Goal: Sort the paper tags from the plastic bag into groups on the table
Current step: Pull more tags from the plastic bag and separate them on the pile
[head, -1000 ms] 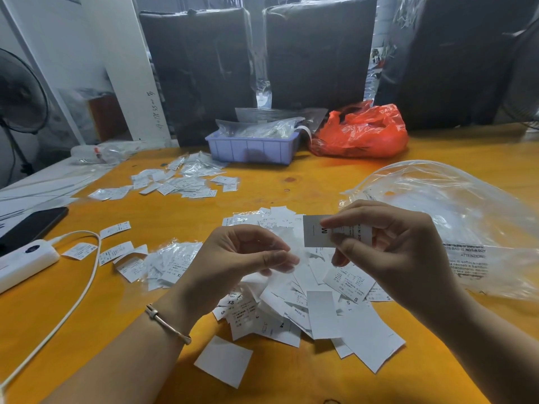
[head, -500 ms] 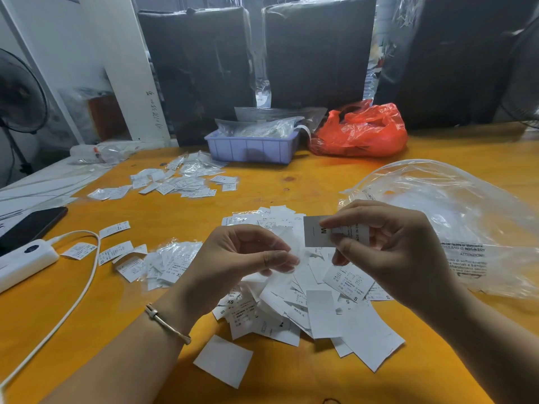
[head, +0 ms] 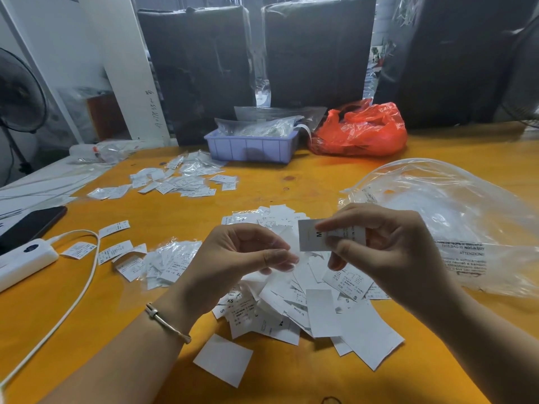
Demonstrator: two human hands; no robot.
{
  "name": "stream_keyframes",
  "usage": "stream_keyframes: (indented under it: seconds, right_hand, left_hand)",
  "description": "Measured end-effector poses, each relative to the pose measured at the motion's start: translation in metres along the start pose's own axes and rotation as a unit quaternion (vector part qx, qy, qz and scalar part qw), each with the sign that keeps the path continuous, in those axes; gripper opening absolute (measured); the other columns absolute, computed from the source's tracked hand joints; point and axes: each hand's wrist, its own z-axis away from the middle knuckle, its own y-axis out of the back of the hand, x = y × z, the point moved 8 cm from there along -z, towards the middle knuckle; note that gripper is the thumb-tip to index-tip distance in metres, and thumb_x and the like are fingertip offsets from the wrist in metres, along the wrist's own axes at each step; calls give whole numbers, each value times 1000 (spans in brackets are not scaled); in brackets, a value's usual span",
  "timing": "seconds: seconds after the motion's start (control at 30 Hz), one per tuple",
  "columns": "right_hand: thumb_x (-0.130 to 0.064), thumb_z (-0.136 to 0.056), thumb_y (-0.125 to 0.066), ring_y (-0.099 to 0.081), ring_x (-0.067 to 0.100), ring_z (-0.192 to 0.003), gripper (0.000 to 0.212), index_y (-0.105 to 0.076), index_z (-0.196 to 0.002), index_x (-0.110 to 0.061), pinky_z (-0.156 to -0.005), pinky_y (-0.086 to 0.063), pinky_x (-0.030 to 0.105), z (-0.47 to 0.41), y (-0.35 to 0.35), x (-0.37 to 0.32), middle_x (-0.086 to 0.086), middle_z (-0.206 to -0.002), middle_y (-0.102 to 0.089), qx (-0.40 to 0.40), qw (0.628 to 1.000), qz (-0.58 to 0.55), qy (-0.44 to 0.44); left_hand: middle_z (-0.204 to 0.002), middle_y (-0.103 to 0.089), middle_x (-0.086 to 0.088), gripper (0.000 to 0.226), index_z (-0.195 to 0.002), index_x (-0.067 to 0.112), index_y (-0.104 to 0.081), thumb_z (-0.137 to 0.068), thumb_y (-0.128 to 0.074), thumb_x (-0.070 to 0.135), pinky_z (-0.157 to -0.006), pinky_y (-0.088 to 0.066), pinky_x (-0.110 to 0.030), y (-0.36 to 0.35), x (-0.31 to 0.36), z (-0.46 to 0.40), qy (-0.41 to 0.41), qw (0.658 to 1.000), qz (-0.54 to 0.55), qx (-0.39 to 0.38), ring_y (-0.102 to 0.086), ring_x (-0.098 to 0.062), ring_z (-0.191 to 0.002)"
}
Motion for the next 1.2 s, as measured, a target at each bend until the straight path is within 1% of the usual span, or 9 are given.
stream_keyframes:
  seconds: [0.17, 0.33, 0.47, 0.57, 0.63, 0.7, 0.87, 1.03, 1.2]
  right_hand:
    - [18, -77, -64, -69, 18, -59, 28, -74, -92, -4, -56, -54, 21, 2, -7, 4, 4, -79, -69, -35, 999, 15, -5]
    - [-2, -74, -65, -70, 9, -65, 23, -74, -94, -9, -55, -56, 21, 2, -9, -1, -4, -85, -69, -29, 993, 112, 27]
    - [-7, -73, -63, -69, 5, -71, 25, -75, -95, -8, -55, -56, 19, 3, -8, -1, -6, -87, -68, -13, 988, 150, 35]
    - [0, -75, -66, -69, 8, -63, 21, -75, -93, -6, -55, -56, 21, 2, -6, 1, -2, -84, -69, -9, 992, 122, 25]
    - [11, -77, -67, -69, 13, -60, 23, -75, -92, -5, -55, -56, 23, 1, -5, 4, 1, -82, -69, -10, 997, 81, 8]
    - [14, -78, -65, -69, 17, -59, 25, -75, -91, -5, -56, -55, 22, 1, -5, 6, 2, -79, -69, -12, 999, 49, -5]
    - [17, -79, -62, -68, 22, -56, 27, -75, -90, -4, -56, -52, 21, 4, -16, 14, 13, -69, -70, -65, 996, -26, -55]
    - [14, -81, -61, -69, 26, -60, 31, -75, -92, -11, -57, -55, 25, 5, -25, 23, 8, -70, -70, -114, 990, -18, -80]
    - [7, -81, -69, -70, 29, -62, 32, -60, -104, -14, -59, -56, 34, 5, -26, 29, 6, -81, -67, -95, 990, -31, -94]
  left_hand:
    - [-87, -78, -9, 12, -88, 17, -78, -77, -77, 23, -65, -57, -22, 0, 1, 0, 1, 1000, 0, 1, -75, -23, -82]
    - [-88, -78, -8, 11, -89, 15, -77, -80, -77, 22, -65, -56, -22, -1, 0, 0, 6, 1000, -12, -6, -75, -24, -83]
    - [-89, -78, -8, 8, -88, 19, -77, -81, -76, 22, -66, -57, -23, -2, 1, 1, 8, 1000, -12, -11, -76, -25, -83]
    - [-89, -78, -8, 9, -88, 19, -77, -80, -76, 24, -65, -57, -23, -3, 1, 1, 10, 1000, -9, -13, -76, -25, -83]
    - [-90, -78, -9, 11, -89, 19, -77, -80, -76, 26, -66, -57, -23, -3, 1, 1, 10, 1000, -7, -14, -76, -25, -84]
    - [-89, -78, -8, 12, -88, 20, -78, -80, -76, 28, -65, -57, -23, -3, 1, 1, 9, 1000, -6, -14, -76, -25, -83]
    - [-84, -77, -9, 14, -86, 18, -79, -78, -76, 30, -63, -54, -20, -1, -1, 1, 13, 1000, -8, 3, -75, -22, -78]
    - [-84, -77, -6, 13, -85, 21, -80, -76, -77, 30, -62, -55, -20, -1, -3, 0, 25, 999, -26, -3, -73, -18, -76]
    - [-86, -77, -12, 12, -85, 17, -78, -76, -78, 25, -63, -54, -20, -6, -6, 0, 45, 999, -15, -20, -75, -26, -79]
